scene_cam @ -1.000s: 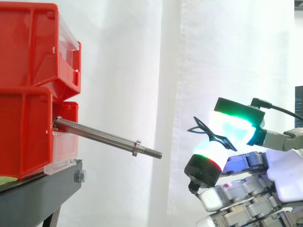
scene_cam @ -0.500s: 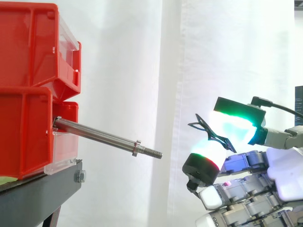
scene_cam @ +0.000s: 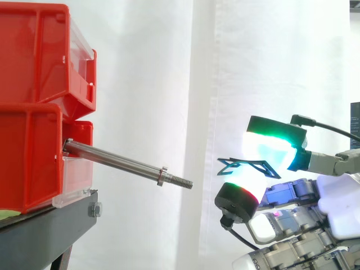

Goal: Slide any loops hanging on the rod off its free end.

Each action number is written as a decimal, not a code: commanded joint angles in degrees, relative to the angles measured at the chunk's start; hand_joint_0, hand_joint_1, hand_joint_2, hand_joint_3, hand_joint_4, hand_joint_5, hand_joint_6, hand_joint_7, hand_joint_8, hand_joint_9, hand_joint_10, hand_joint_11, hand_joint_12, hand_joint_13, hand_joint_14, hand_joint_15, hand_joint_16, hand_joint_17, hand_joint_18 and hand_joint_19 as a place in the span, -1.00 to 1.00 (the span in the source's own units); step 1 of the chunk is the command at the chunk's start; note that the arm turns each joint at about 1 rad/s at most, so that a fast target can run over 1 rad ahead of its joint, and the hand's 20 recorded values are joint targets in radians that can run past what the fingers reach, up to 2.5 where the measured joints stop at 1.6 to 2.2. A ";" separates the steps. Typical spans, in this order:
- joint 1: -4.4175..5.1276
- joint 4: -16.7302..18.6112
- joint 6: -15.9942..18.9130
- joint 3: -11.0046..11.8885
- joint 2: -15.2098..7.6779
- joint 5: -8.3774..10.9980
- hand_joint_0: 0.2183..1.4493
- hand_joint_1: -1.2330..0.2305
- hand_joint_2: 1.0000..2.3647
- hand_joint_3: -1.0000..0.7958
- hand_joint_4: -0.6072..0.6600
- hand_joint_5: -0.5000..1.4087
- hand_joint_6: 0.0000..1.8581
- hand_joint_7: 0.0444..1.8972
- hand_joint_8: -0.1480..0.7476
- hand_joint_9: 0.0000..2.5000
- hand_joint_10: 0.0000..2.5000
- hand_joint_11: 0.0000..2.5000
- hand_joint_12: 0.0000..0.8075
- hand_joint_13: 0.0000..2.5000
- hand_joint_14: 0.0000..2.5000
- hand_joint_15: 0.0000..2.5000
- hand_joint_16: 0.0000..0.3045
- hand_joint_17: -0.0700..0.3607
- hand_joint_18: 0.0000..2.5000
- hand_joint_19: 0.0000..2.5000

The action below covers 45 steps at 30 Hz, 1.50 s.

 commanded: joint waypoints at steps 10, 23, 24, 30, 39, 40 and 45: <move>0.00 -1.05 -0.03 1.49 0.00 0.02 -0.26 -0.46 -1.00 -0.43 0.09 -0.64 -0.05 -0.06 0.00 -0.29 -0.99 -0.82 -0.11 -0.48 -1.00 -0.93 -0.69 -0.18 -0.44 -0.81; 0.00 -2.81 0.58 1.85 0.00 0.02 -0.35 -0.13 -0.99 -0.35 0.09 -0.58 -0.16 0.03 0.00 -0.27 -1.00 -0.93 -0.15 -0.51 -1.00 -0.96 -0.70 -0.20 -0.47 -0.77; 0.00 -2.99 0.58 1.85 0.00 -0.07 -0.36 -0.12 -0.99 -0.31 0.10 -0.58 -0.18 0.03 0.01 -0.26 -1.00 -0.93 -0.15 -0.51 -1.00 -0.95 -0.70 -0.20 -0.47 -0.77; 0.00 -2.99 0.58 1.93 0.00 -0.07 -0.38 -0.24 -0.98 -0.14 0.13 -0.60 -0.16 -0.01 0.05 -0.27 -1.00 -0.87 -0.10 -0.50 -1.00 -0.94 -0.68 -0.17 -0.45 -0.78; 0.00 -2.90 0.50 1.93 0.00 -0.07 -0.27 -0.48 -0.98 -0.21 0.10 -0.67 -0.06 -0.13 -0.04 -0.37 -1.00 -0.84 -0.12 -0.52 -1.00 -0.94 -0.68 -0.17 -0.45 -0.81; 0.00 -2.90 0.50 2.02 0.00 -0.07 -0.27 -0.49 -0.98 -0.20 0.11 -0.67 -0.06 -0.15 -0.04 -0.38 -1.00 -0.84 -0.12 -0.52 -1.00 -0.94 -0.68 -0.17 -0.45 -0.81; 0.00 -2.90 0.58 1.93 0.00 -0.07 -0.28 -0.47 -0.99 -0.30 0.16 -0.67 -0.06 -0.17 -0.04 -0.37 -0.99 -0.84 -0.13 -0.52 -1.00 -0.94 -0.68 -0.17 -0.45 -0.80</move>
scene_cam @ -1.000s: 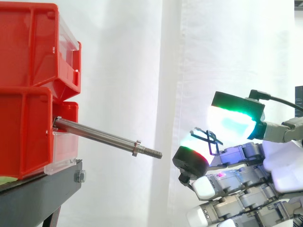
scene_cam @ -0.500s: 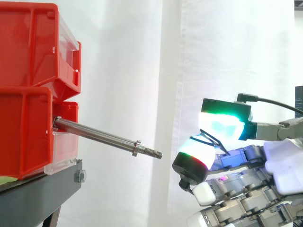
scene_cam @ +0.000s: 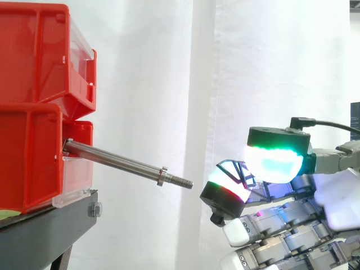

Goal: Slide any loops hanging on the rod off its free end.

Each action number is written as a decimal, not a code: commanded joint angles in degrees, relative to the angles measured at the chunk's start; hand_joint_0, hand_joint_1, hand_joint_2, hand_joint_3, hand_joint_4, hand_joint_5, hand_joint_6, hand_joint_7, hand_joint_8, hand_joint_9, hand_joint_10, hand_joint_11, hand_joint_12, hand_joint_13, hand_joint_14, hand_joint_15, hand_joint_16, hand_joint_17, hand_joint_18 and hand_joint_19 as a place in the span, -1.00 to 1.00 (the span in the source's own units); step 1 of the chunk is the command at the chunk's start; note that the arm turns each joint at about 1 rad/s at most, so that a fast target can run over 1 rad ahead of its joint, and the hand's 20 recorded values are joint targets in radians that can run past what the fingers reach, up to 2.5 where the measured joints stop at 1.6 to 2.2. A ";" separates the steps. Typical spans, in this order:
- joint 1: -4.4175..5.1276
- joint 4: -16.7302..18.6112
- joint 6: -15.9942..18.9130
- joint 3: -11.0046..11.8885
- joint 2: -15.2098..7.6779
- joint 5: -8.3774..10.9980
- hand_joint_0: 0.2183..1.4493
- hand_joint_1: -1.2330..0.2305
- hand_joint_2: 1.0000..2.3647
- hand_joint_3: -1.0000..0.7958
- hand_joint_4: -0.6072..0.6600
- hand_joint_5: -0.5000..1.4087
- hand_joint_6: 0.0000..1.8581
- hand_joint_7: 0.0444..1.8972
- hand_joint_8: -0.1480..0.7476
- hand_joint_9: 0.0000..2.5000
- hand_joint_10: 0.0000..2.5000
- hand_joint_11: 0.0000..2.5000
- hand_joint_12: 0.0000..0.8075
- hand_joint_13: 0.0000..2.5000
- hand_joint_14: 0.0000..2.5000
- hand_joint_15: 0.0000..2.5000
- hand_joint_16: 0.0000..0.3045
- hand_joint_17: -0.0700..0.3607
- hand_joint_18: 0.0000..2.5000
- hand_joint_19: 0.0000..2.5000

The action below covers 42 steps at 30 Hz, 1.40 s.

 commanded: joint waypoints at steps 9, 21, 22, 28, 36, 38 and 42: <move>0.00 -0.17 -0.06 0.59 0.00 0.17 -0.37 -0.25 -1.00 -0.41 0.15 -0.62 -0.12 -0.06 -0.05 -0.35 -1.00 -0.87 -0.14 -0.52 -1.00 -0.93 -0.69 -0.18 -0.46 -0.78; 0.00 -0.26 0.02 0.59 0.00 0.44 -0.40 -0.28 -0.98 -0.06 0.13 -0.63 -0.05 -0.09 0.05 -0.32 -1.00 -0.86 -0.02 -0.48 -1.00 -0.93 -0.63 -0.09 -0.41 -0.80; 0.00 -0.26 0.02 0.59 0.00 0.44 -0.39 -0.29 -0.98 -0.08 0.15 -0.64 -0.05 -0.10 0.06 -0.32 -1.00 -0.86 -0.03 -0.49 -1.00 -0.94 -0.63 -0.09 -0.41 -0.80; 0.00 -0.09 0.29 0.59 0.00 0.44 -0.34 -0.36 -0.99 -0.36 0.13 -0.65 -0.06 -0.09 -0.04 -0.35 -1.00 -0.86 -0.12 -0.51 -1.00 -0.93 -0.68 -0.17 -0.46 -0.78; 0.00 -0.88 0.99 0.68 0.00 0.44 -0.39 -0.18 -1.00 -0.44 0.12 -0.63 -0.07 -0.08 -0.09 -0.35 -1.00 -0.87 -0.13 -0.51 -1.00 -0.93 -0.69 -0.18 -0.46 -0.78; 0.00 -0.70 0.99 0.68 0.00 0.35 -0.40 -0.12 -1.00 -0.44 0.12 -0.62 -0.07 -0.06 -0.11 -0.35 -1.00 -0.87 -0.13 -0.50 -1.00 -0.93 -0.69 -0.18 -0.46 -0.77; 0.00 -0.70 0.99 0.68 0.00 0.44 -0.37 -0.12 -1.00 -0.43 0.11 -0.61 -0.08 -0.04 -0.08 -0.33 -1.00 -0.88 -0.13 -0.49 -1.00 -0.93 -0.70 -0.19 -0.46 -0.77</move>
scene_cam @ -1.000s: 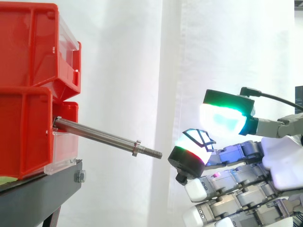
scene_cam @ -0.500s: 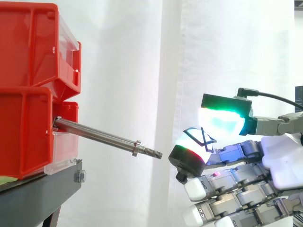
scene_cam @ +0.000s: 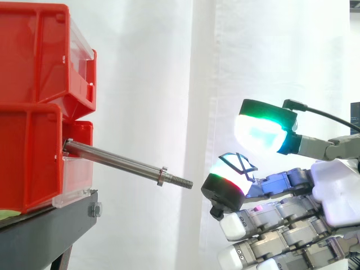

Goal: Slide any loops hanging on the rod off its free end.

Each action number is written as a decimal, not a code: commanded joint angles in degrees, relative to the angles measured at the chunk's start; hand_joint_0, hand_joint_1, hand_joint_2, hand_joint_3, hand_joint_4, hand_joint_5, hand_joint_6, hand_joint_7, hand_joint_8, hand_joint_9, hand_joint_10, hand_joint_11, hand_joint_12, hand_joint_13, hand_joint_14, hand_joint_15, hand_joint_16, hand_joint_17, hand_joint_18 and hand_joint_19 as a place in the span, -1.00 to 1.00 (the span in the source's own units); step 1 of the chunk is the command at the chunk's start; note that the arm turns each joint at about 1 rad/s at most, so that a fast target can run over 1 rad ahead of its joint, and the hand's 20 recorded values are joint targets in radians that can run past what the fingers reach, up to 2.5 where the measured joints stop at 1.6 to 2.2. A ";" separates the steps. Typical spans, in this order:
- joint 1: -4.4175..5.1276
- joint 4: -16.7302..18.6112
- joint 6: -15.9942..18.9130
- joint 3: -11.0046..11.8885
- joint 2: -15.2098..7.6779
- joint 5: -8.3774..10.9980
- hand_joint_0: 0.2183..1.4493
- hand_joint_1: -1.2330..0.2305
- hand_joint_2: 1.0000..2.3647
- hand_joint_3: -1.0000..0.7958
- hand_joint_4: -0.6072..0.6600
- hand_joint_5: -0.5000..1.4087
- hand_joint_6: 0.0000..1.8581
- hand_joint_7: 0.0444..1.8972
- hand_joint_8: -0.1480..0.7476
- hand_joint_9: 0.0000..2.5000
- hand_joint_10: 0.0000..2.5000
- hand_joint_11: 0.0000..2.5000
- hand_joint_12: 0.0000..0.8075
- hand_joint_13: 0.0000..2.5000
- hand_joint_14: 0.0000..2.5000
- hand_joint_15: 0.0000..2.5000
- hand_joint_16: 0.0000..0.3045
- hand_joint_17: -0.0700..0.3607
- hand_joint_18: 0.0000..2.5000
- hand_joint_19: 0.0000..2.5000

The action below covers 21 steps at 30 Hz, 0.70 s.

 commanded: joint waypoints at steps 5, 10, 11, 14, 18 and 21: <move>0.00 0.58 0.03 0.04 0.00 0.03 -0.38 -0.28 -0.98 -0.16 0.07 -0.61 -0.06 0.06 -0.07 -0.33 -0.99 -0.86 -0.10 -0.47 -1.00 -0.93 -0.68 -0.17 -0.42 -0.79; 0.00 0.67 -0.14 -0.05 -0.08 0.20 -0.36 -0.36 -0.98 -0.11 0.07 -0.64 -0.02 -0.06 -0.06 -0.35 -1.00 -0.86 -0.10 -0.47 -1.00 -0.92 -0.68 -0.16 -0.42 -0.78; 0.00 0.75 -0.14 0.04 -0.08 0.29 -0.36 -0.36 -0.98 -0.12 0.06 -0.64 -0.02 -0.07 -0.10 -0.37 -1.00 -0.86 -0.10 -0.48 -1.00 -0.92 -0.68 -0.16 -0.42 -0.79; 0.00 1.11 -0.05 -0.05 -0.08 0.64 -0.34 -0.37 -0.98 -0.19 0.09 -0.65 -0.03 -0.07 -0.12 -0.39 -1.00 -0.86 -0.12 -0.49 -1.00 -0.92 -0.69 -0.18 -0.44 -0.78; 0.00 0.84 0.03 -0.05 -0.08 0.64 -0.33 -0.40 -0.99 -0.28 0.12 -0.65 -0.03 -0.10 -0.11 -0.39 -1.00 -0.86 -0.13 -0.50 -1.00 -0.93 -0.69 -0.18 -0.45 -0.78; 0.09 1.11 -0.14 0.04 -0.08 0.82 -0.32 -0.40 -0.99 -0.32 0.12 -0.65 -0.03 -0.10 -0.12 -0.40 -1.00 -0.86 -0.13 -0.50 -1.00 -0.93 -0.69 -0.18 -0.45 -0.78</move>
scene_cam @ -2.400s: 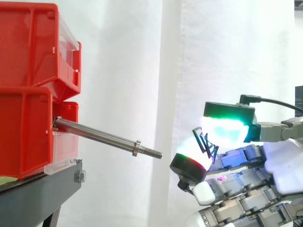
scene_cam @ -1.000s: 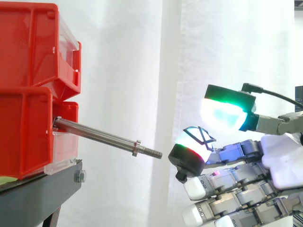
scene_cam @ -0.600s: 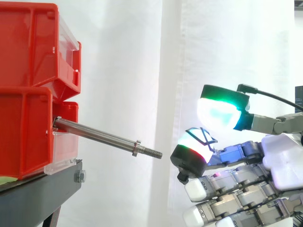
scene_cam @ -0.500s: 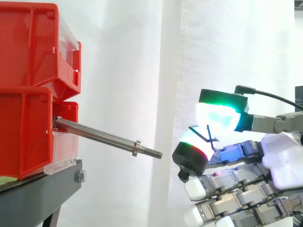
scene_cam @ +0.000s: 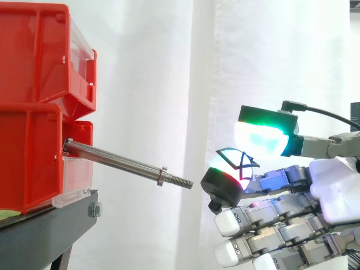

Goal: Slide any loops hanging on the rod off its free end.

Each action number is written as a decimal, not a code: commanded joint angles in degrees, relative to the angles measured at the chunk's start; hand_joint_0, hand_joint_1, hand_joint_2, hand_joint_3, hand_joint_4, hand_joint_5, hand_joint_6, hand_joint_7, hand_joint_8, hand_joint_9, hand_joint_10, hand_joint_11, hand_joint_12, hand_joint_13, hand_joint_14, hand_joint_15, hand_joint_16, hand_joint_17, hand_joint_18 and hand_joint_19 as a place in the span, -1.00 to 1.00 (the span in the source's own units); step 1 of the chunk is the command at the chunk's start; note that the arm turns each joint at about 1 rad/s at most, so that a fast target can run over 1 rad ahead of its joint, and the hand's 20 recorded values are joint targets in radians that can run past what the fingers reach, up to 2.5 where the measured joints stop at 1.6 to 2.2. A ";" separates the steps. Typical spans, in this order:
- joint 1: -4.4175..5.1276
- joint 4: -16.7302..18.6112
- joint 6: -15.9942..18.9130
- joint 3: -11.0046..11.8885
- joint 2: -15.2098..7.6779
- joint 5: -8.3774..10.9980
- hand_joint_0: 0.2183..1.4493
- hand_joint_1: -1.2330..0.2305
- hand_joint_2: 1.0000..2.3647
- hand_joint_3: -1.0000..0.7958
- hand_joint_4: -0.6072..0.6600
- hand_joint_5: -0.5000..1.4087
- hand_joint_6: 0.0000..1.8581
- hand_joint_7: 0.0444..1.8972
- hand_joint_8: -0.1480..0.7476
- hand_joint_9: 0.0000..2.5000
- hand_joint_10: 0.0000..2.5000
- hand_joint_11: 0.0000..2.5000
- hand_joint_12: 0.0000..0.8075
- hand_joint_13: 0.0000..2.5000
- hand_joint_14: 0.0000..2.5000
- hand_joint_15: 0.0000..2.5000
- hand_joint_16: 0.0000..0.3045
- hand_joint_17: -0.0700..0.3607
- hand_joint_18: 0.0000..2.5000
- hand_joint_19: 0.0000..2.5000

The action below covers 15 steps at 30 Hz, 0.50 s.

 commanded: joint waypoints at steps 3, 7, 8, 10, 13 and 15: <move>0.13 0.25 0.02 -0.04 -0.03 0.12 -0.32 -0.41 -0.99 -0.33 0.12 -0.65 -0.03 -0.11 -0.14 -0.40 -0.99 -0.86 -0.13 -0.50 -1.00 -0.93 -0.69 -0.18 -0.45 -0.79; 0.22 0.08 0.02 0.05 -0.03 0.21 -0.29 -0.43 -0.99 -0.38 0.09 -0.65 -0.03 -0.11 -0.13 -0.40 -1.00 -0.86 -0.13 -0.50 -1.00 -0.93 -0.69 -0.18 -0.45 -0.80; 0.22 0.34 -0.06 -0.04 0.06 0.21 -0.27 -0.44 -0.99 -0.39 0.09 -0.65 -0.03 -0.11 -0.13 -0.41 -1.00 -0.86 -0.13 -0.50 -1.00 -0.93 -0.69 -0.18 -0.45 -0.79; 0.22 0.52 -0.15 0.05 -0.03 0.12 -0.26 -0.46 -1.00 -0.43 0.11 -0.66 -0.03 -0.12 -0.13 -0.41 -1.00 -0.85 -0.14 -0.50 -1.00 -0.93 -0.69 -0.18 -0.45 -0.80; 0.22 0.78 -0.24 0.05 -0.03 0.21 -0.29 -0.46 -1.00 -0.44 0.13 -0.66 -0.03 -0.13 -0.15 -0.42 -1.00 -0.86 -0.13 -0.50 -1.00 -0.93 -0.69 -0.18 -0.45 -0.80; 0.22 0.69 -0.15 -0.04 -0.03 0.21 -0.38 -0.38 -1.00 -0.44 0.13 -0.65 -0.04 -0.12 -0.16 -0.41 -1.00 -0.86 -0.14 -0.50 -1.00 -0.92 -0.69 -0.18 -0.45 -0.79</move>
